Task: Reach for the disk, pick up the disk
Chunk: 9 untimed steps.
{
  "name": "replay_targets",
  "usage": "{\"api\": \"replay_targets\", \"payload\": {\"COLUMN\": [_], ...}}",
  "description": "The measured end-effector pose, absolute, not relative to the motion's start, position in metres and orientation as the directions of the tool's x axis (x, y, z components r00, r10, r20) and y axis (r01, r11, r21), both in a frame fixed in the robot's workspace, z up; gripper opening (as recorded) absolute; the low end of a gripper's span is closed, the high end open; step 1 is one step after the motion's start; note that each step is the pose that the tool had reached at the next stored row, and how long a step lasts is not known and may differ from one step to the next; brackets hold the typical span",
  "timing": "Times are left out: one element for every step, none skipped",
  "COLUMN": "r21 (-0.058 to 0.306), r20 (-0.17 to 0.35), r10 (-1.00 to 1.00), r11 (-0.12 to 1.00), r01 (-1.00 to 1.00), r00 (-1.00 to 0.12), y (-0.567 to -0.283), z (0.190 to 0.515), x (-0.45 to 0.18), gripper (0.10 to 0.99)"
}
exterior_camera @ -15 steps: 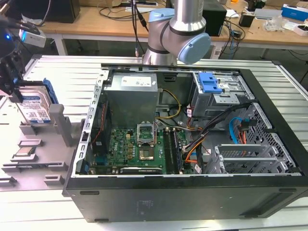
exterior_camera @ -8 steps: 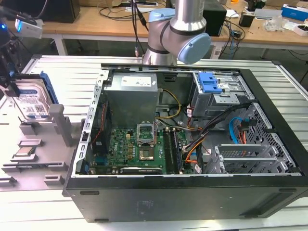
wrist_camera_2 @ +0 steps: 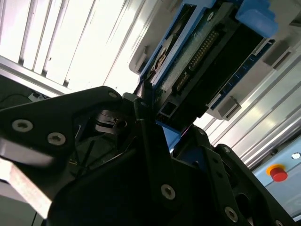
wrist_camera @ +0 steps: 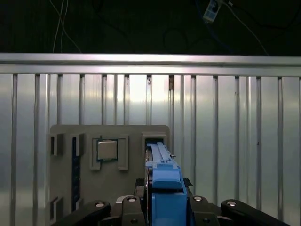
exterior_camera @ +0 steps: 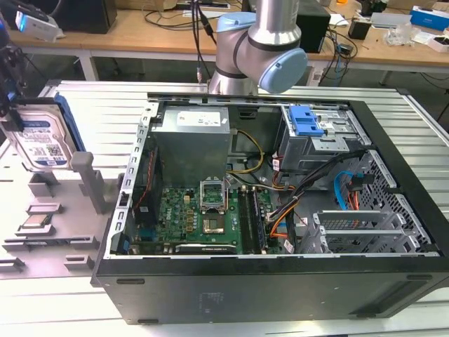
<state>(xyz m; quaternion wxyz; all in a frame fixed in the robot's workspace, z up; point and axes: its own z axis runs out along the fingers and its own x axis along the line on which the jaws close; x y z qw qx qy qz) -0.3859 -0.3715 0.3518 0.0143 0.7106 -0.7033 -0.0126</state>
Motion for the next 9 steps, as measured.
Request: {"api": "replay_targets", "payload": {"r21": [0.038,0.038,0.038,0.038,0.038,0.038,0.038,0.038,0.038], "r20": [0.002,0.002,0.002,0.002,0.002,0.002,0.002,0.002,0.002], "r10": [-1.0,-1.0,-1.0,-1.0,-1.0,-1.0,-1.0,-1.0,-1.0], "r11": [-0.01,-0.01,-0.01,-0.01,-0.01,-0.01,-0.01,-0.01,-0.01], "r01": [-0.999,-0.999,-0.999,-0.999,-0.999,-0.999,-0.999,-0.999,-0.999], "r00": [0.01,0.01,0.01,0.01,0.01,0.01,0.01,0.01,0.01], "y": [-0.371,-0.371,-0.371,-0.371,-0.371,-0.371,-0.371,-0.371,-0.371], "z": [0.354,0.356,0.358,0.359,0.363,0.366,0.37,0.372,0.374], "x": [-0.386,-0.386,-0.386,-0.386,-0.386,-0.386,-0.386,-0.386,-0.386], "gripper": [0.369,0.369,0.369,0.369,0.369,0.369,0.369,0.369,0.369]}}
